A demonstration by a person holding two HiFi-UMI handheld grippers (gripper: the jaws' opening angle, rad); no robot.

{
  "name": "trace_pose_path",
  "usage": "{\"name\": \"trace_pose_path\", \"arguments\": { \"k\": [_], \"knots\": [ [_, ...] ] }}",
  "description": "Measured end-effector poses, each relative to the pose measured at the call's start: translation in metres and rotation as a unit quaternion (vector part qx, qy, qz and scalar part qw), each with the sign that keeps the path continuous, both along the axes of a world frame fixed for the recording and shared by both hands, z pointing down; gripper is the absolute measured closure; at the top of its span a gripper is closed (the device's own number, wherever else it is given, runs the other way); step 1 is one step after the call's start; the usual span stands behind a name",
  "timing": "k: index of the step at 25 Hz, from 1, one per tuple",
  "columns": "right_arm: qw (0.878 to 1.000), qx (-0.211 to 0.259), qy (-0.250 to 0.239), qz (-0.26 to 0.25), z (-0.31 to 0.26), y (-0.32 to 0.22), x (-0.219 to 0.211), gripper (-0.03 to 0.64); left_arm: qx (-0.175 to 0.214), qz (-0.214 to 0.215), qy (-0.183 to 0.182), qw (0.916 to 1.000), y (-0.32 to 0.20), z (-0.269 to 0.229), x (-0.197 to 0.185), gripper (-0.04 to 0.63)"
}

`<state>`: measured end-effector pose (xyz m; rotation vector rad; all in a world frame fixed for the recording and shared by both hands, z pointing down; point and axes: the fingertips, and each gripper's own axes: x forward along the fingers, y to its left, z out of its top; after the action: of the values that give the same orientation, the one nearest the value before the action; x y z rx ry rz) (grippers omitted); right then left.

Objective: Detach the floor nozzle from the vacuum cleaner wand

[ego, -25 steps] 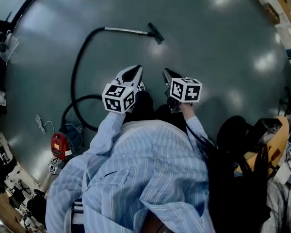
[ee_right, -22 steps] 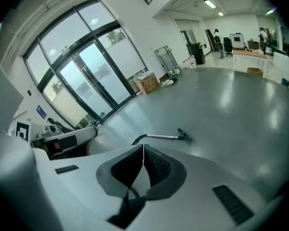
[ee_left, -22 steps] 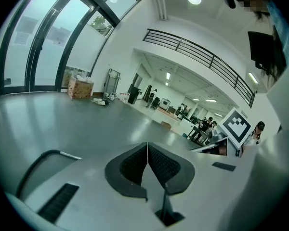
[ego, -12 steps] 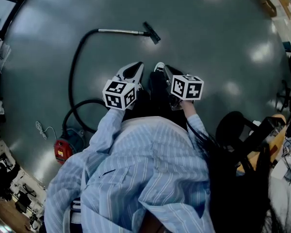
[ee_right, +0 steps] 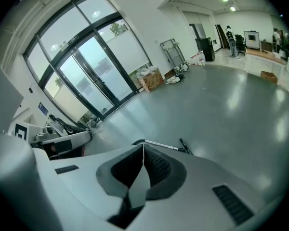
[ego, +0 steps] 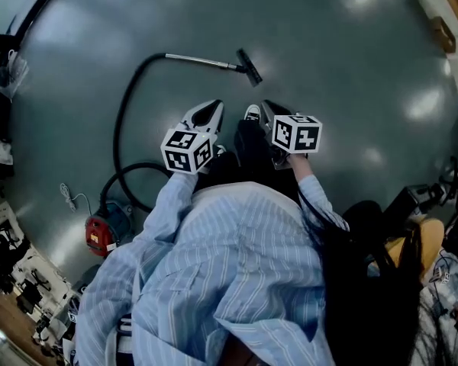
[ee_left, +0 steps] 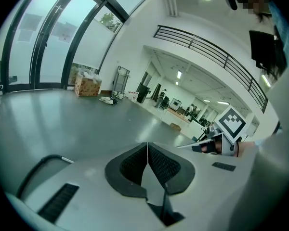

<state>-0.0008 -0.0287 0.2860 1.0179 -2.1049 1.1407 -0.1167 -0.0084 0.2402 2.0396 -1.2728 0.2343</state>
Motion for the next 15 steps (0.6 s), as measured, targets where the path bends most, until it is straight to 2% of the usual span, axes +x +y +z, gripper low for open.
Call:
{"name": "trace_pose_path", "arguments": {
  "k": [8, 12, 15],
  "knots": [
    [0.997, -0.023, -0.026, -0.062, 0.035, -0.06, 0.011, 0.604, -0.029, -0.016, -0.014, 0.9994, -0.064, 0.024, 0.018, 0.584],
    [0.997, -0.021, 0.001, -0.078, 0.072, -0.084, 0.026, 0.604, -0.051, -0.012, -0.009, 0.9986, -0.092, 0.052, 0.026, 0.583],
    [0.995, -0.02, 0.019, -0.095, 0.104, -0.093, 0.034, 0.604, -0.069, 0.005, -0.02, 0.9974, -0.107, 0.081, 0.03, 0.583]
  ]
}}
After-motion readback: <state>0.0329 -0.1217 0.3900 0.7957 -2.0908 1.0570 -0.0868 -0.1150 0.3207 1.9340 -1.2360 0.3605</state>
